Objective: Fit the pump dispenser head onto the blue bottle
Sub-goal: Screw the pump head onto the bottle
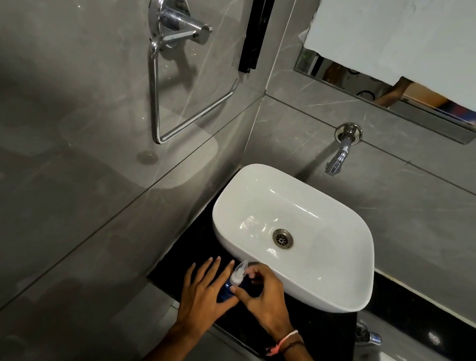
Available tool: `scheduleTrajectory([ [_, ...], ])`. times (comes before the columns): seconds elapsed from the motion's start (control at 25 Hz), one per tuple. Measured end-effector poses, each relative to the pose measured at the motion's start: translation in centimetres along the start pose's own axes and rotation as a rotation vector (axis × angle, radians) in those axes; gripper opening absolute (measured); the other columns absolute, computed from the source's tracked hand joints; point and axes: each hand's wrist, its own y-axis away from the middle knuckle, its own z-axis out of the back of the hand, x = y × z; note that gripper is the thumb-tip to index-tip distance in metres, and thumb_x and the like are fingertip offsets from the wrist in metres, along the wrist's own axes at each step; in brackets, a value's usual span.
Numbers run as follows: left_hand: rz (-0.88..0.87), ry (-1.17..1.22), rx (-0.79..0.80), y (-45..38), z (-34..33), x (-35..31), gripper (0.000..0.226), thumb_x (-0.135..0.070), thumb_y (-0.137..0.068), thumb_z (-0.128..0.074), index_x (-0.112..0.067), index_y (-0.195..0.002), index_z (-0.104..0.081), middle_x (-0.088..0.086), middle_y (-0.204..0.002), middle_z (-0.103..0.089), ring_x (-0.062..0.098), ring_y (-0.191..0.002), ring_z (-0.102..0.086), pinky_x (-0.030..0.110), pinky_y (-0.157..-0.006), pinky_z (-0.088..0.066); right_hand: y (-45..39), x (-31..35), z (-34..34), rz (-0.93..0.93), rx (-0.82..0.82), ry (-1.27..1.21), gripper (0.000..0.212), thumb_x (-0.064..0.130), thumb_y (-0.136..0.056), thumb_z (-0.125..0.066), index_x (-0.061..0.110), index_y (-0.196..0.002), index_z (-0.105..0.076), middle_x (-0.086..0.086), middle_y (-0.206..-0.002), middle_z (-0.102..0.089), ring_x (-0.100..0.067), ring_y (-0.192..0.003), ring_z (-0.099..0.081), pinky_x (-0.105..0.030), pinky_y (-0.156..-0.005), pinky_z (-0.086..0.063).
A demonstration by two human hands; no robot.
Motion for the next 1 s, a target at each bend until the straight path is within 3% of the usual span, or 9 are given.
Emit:
scheduleTrajectory([
  [0.08, -0.004, -0.003, -0.007, 0.0, 0.0, -0.1, 0.07, -0.067, -0.083, -0.049, -0.026, -0.14, -0.057, 0.007, -0.134, -0.065, 0.027, -0.127, -0.058, 0.055, -0.102, -0.046, 0.2, -0.1, -0.1, 0.041, 0.043, 0.02, 0.045, 0.015, -0.079, -0.087, 0.02, -0.119, -0.069, 0.003, -0.117, -0.071, -0.007, -0.11, -0.065, -0.027, -0.098, -0.054],
  [0.16, -0.002, 0.001, -0.012, 0.0, 0.0, -0.1, 0.07, -0.067, -0.083, -0.05, -0.027, -0.141, -0.057, 0.007, -0.135, -0.064, 0.026, -0.128, -0.057, 0.055, -0.103, -0.045, 0.1, -0.1, -0.3, 0.064, 0.048, 0.017, 0.036, 0.014, -0.08, -0.086, 0.027, -0.11, -0.072, 0.006, -0.113, -0.073, -0.006, -0.109, -0.066, -0.031, -0.097, -0.055],
  [0.24, -0.001, 0.01, -0.015, 0.1, -0.1, 0.0, 0.07, -0.067, -0.084, -0.051, -0.028, -0.141, -0.056, 0.006, -0.136, -0.064, 0.026, -0.128, -0.057, 0.054, -0.103, -0.045, 0.0, 0.4, -0.3, 0.016, 0.015, -0.025, 0.032, 0.017, -0.074, -0.091, 0.029, -0.093, -0.069, 0.007, -0.1, -0.075, -0.008, -0.097, -0.069, -0.024, -0.087, -0.056],
  [0.28, -0.004, 0.011, -0.015, 0.1, -0.1, 0.0, 0.07, -0.066, -0.084, -0.052, -0.028, -0.142, -0.054, 0.006, -0.136, -0.064, 0.026, -0.128, -0.057, 0.055, -0.103, -0.045, -0.1, 0.5, -0.3, 0.002, 0.014, -0.044, 0.034, 0.021, -0.072, -0.093, 0.025, -0.095, -0.068, 0.006, -0.099, -0.074, -0.009, -0.096, -0.068, -0.021, -0.085, -0.055],
  [0.4, -0.009, 0.011, -0.01, 0.1, -0.1, 0.0, 0.071, -0.065, -0.082, -0.052, -0.029, -0.144, -0.05, 0.007, -0.135, -0.064, 0.026, -0.127, -0.058, 0.054, -0.102, -0.046, 0.1, 0.3, -0.4, 0.027, 0.093, -0.053, 0.051, 0.023, -0.079, -0.088, 0.022, -0.124, -0.065, 0.005, -0.118, -0.07, -0.008, -0.112, -0.064, -0.022, -0.098, -0.052],
  [0.52, 0.001, 0.007, -0.034, 0.1, -0.1, -0.1, 0.069, -0.066, -0.084, -0.051, -0.027, -0.14, -0.057, 0.006, -0.134, -0.065, 0.025, -0.126, -0.058, 0.054, -0.101, -0.047, 0.1, 0.1, -0.6, 0.079, 0.092, -0.004, 0.027, 0.018, -0.086, -0.081, 0.02, -0.11, -0.07, 0.006, -0.114, -0.07, -0.009, -0.112, -0.063, -0.034, -0.1, -0.052],
  [0.68, -0.007, 0.002, -0.04, 0.2, -0.3, 0.1, 0.07, -0.062, -0.081, -0.053, -0.027, -0.142, -0.054, 0.007, -0.134, -0.065, 0.027, -0.126, -0.058, 0.055, -0.1, -0.047, 0.4, 0.2, -1.4, 0.07, -0.004, 0.054, 0.028, 0.031, -0.085, -0.081, 0.024, -0.107, -0.065, 0.009, -0.108, -0.067, -0.007, -0.108, -0.061, -0.024, -0.094, -0.05],
  [0.84, -0.008, -0.006, -0.044, 0.1, -0.5, 0.2, 0.071, -0.063, -0.081, -0.053, -0.028, -0.143, -0.051, 0.007, -0.135, -0.064, 0.027, -0.127, -0.058, 0.056, -0.1, -0.047, 0.8, 0.0, -1.6, 0.155, 0.087, 0.072, 0.032, 0.02, -0.094, -0.072, 0.02, -0.126, -0.067, 0.005, -0.129, -0.061, -0.002, -0.126, -0.049, -0.021, -0.11, -0.04],
  [1.0, -0.007, 0.006, -0.061, 0.2, -0.6, 0.2, 0.071, -0.063, -0.081, -0.055, -0.027, -0.142, -0.055, 0.006, -0.136, -0.064, 0.026, -0.128, -0.056, 0.055, -0.101, -0.046, 0.4, 0.3, -1.7, 0.115, -0.016, 0.101, 0.028, 0.03, -0.086, -0.081, 0.02, -0.111, -0.073, 0.008, -0.113, -0.067, -0.002, -0.113, -0.054, -0.015, -0.098, -0.044],
])
